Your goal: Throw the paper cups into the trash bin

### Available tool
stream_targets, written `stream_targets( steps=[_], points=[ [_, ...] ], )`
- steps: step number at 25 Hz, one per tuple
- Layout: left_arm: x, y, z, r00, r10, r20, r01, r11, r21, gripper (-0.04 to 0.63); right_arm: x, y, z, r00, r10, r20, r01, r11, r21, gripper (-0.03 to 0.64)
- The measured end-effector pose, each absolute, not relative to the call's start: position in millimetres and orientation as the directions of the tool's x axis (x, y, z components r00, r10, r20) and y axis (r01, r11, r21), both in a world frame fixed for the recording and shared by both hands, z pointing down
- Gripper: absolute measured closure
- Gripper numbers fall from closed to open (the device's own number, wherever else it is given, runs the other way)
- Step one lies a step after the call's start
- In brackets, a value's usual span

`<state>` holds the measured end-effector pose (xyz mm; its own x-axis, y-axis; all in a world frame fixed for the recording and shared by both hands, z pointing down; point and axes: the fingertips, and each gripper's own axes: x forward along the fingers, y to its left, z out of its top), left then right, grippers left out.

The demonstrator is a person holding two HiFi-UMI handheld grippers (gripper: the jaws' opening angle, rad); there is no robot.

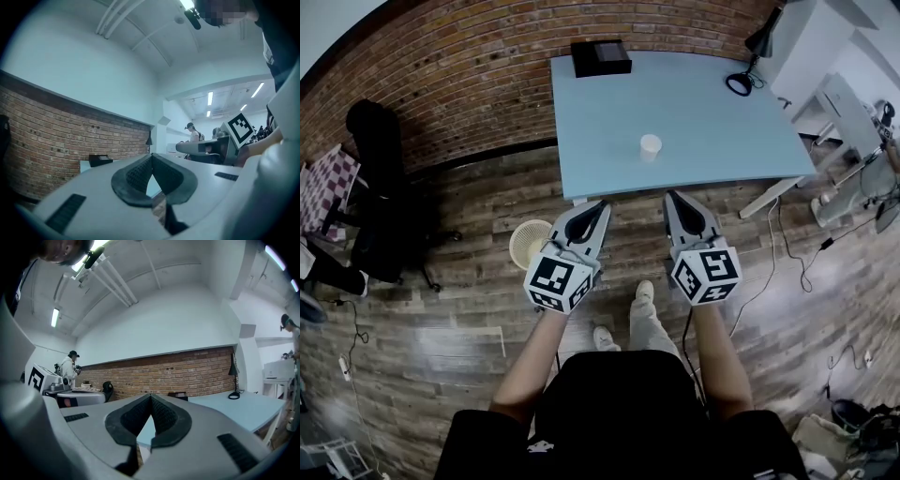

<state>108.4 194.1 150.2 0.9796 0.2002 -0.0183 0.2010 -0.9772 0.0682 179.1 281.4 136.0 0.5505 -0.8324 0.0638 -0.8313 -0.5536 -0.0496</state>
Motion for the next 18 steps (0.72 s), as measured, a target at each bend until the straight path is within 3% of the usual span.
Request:
stream_targets(
  steps=[18],
  points=[
    [174.8, 174.3, 155.8, 0.985, 0.172, 0.003, 0.171, -0.984, 0.044, 0.586, 258.2, 263.1, 145.1, 0.545, -0.837, 0.056, -0.834, -0.547, -0.065, 0.614]
  ],
)
